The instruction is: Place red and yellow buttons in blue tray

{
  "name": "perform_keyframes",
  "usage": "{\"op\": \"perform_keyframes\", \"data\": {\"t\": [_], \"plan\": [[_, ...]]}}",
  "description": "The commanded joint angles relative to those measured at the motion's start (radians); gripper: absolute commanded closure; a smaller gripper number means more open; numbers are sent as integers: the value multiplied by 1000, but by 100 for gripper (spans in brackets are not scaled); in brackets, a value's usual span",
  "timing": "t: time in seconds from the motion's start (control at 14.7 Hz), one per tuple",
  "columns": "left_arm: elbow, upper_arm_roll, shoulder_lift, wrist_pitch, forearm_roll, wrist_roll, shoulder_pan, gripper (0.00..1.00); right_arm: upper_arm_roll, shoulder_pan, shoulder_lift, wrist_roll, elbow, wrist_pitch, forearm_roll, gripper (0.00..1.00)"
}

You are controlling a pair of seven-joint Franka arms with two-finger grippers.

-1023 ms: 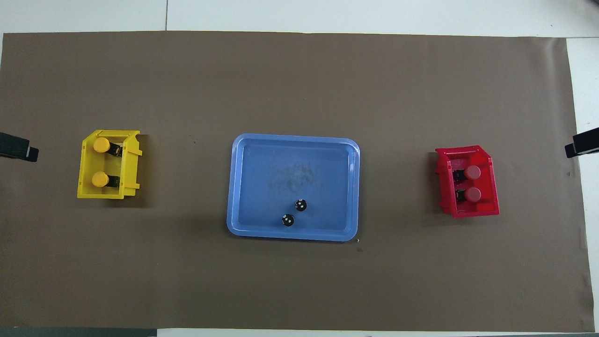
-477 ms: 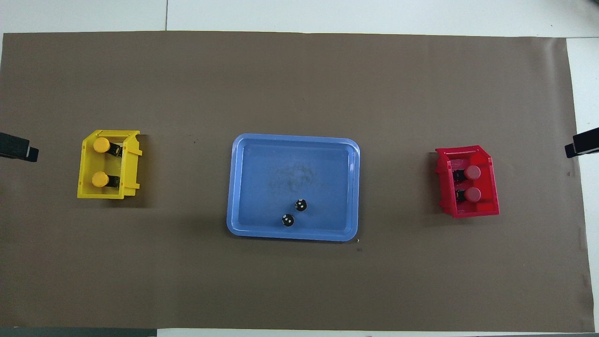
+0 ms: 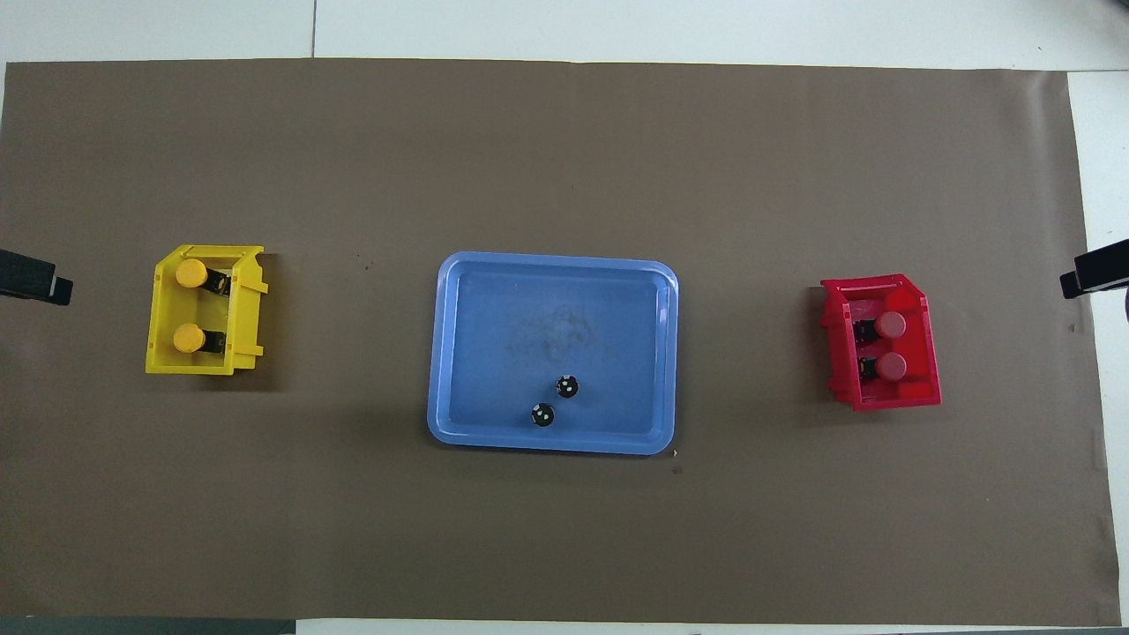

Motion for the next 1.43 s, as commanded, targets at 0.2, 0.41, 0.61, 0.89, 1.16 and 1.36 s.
{"op": "perform_keyframes", "data": {"t": [0.2,0.41,0.61,0.89,1.16,1.36], "plan": [[-27,-2,-28,-6,8,8,4,0,31,23,4,-3,22,14,12,18],[-27,-2,-28,-6,8,8,4,0,35,50,-1,63,-74,123,25,25],[-27,-2,-28,-6,8,8,4,0,34,85,-9,82,-239,302,25,26],[-27,-2,-28,-6,8,8,4,0,34,76,-9,86,-484,584,25,26],[-27,-2,-28,-6,8,8,4,0,34,73,0,87,-596,698,26,27],[-27,-2,-28,-6,8,8,4,0,34,67,-7,86,-656,772,25,31]]}}
